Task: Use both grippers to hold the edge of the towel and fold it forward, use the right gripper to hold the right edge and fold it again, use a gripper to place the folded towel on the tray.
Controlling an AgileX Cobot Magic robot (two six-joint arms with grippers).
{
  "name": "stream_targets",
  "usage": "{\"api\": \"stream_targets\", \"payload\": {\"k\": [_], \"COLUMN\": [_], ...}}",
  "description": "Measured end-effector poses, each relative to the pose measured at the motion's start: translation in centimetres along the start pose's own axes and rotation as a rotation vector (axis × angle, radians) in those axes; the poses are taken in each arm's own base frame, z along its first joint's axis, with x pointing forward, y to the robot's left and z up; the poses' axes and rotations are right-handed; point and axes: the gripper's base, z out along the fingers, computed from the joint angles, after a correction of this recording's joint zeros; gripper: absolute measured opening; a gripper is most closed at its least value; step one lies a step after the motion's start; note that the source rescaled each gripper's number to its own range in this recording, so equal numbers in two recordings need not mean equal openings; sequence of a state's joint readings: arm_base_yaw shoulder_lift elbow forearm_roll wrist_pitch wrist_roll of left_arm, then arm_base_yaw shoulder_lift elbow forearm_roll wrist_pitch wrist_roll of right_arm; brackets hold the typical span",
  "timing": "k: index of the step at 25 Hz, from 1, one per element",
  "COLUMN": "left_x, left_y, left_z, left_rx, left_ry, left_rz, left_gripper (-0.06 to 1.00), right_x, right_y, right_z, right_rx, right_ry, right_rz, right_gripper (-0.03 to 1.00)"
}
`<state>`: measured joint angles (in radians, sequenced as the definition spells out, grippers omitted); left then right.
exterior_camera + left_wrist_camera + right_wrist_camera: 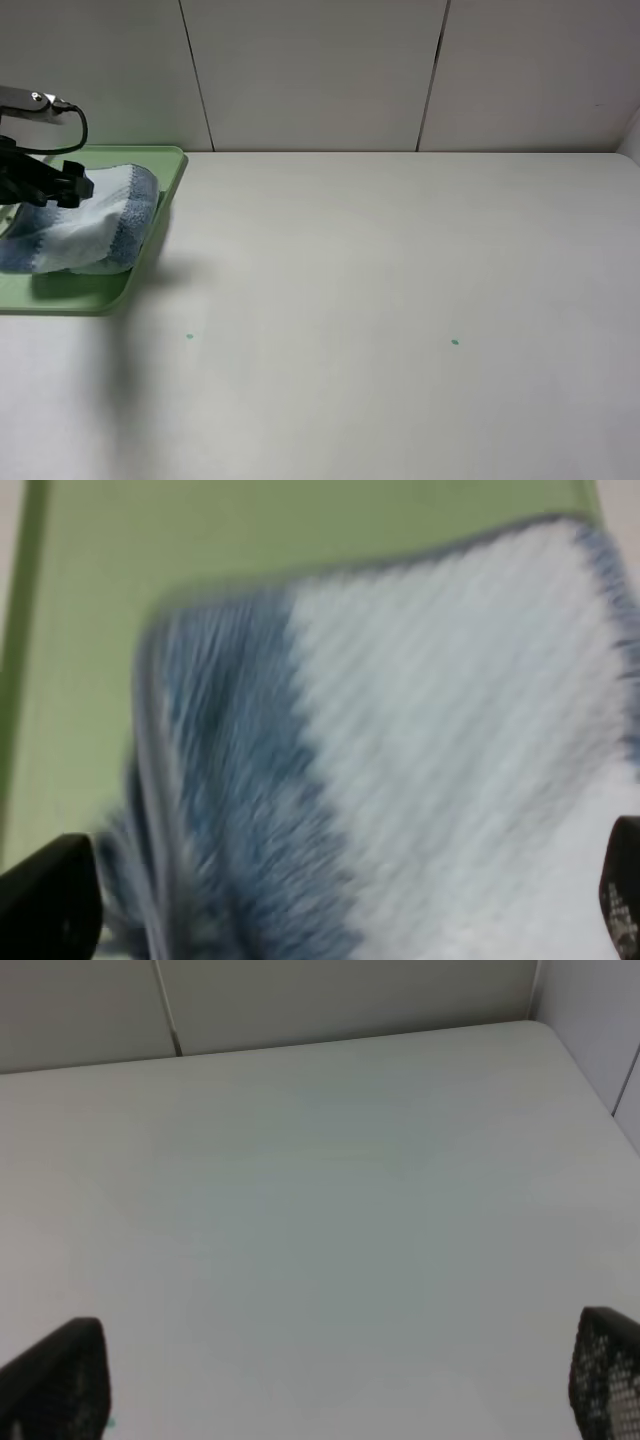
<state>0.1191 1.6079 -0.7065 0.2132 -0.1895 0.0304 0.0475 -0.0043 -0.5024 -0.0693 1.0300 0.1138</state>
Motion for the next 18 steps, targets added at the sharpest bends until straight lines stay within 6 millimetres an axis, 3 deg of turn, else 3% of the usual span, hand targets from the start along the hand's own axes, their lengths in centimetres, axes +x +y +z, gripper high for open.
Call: {"api": "stream_targets", "payload": {"k": [9,18], "left_x": [-1.1,-1.5], "left_y": [0.5,0.9], "left_z": [-4.3,-11.1], "left_rx": [-0.035,-0.081], "left_ry": [-0.01,0.004], "left_rz": [-0.013,-0.052], "left_gripper": [1.0,1.0], "right_x": [0.0,0.0], "right_y": [0.0,0.0], "right_z": [0.0,0.0], "right_rx": [0.0,0.0], "right_ry": [0.0,0.0], "right_rz": [0.0,0.0], "right_gripper": [1.0,1.0]}}
